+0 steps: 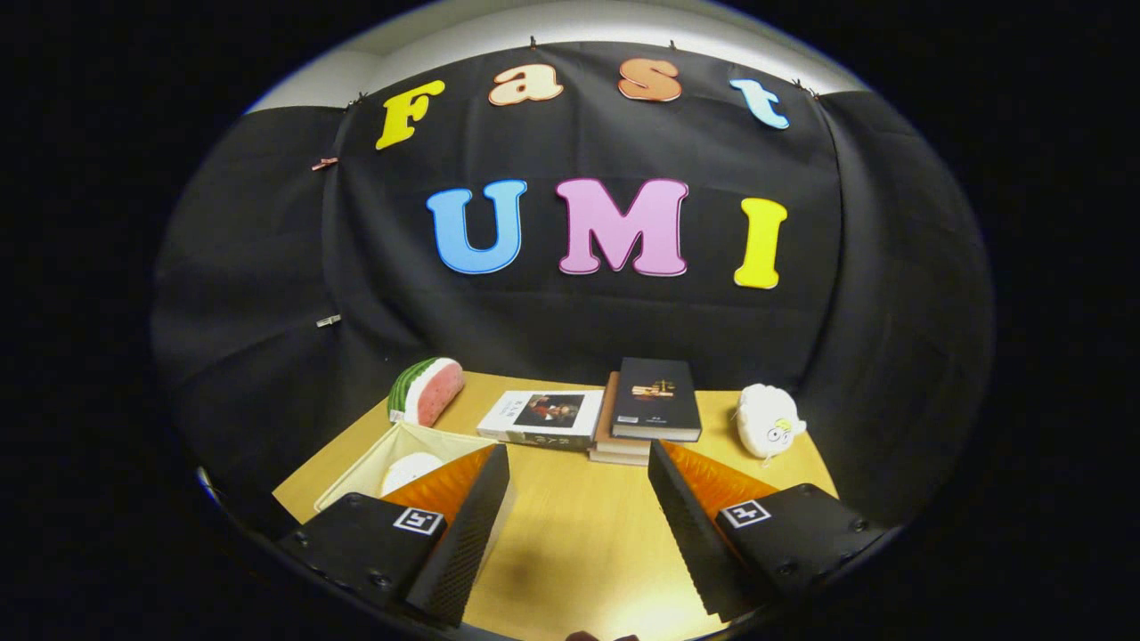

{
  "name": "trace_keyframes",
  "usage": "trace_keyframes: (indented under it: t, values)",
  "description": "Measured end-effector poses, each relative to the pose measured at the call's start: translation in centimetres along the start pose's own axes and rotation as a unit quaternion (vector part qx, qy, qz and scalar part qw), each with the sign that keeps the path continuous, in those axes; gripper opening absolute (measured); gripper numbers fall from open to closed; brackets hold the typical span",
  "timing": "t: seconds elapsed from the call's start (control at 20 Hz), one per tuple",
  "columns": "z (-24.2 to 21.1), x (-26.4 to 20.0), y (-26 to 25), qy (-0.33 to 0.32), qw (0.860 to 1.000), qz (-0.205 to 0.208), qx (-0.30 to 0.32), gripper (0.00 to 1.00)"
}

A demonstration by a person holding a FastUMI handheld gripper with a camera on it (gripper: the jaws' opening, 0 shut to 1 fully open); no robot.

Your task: Open the storage box then place both shoes into the box .Put the left shoe in first, then the right shoe, with the right side of both shoes facing outward in a uniform manner.

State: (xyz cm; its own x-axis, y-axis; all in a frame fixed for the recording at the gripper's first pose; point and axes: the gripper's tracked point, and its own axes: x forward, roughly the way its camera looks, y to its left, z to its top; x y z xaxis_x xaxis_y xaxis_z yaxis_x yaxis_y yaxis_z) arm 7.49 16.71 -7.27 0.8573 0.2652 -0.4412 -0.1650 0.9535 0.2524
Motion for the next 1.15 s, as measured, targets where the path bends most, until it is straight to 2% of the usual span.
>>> trace_keyframes:
  t: [0.3, 0.65, 0.85, 1.15]
  values:
    - [2.2, -5.2, -4.3, -0.037, 0.999, -0.022, -0.012, 0.97]
    - [2.4, -9.3, -6.3, -0.073, 0.996, -0.049, 0.002, 0.97]
    - [1.9, -10.2, -6.7, -0.072, 0.996, -0.056, -0.015, 0.99]
    - [1.0, -9.0, -9.5, -0.053, 0.996, -0.066, 0.005, 0.98]
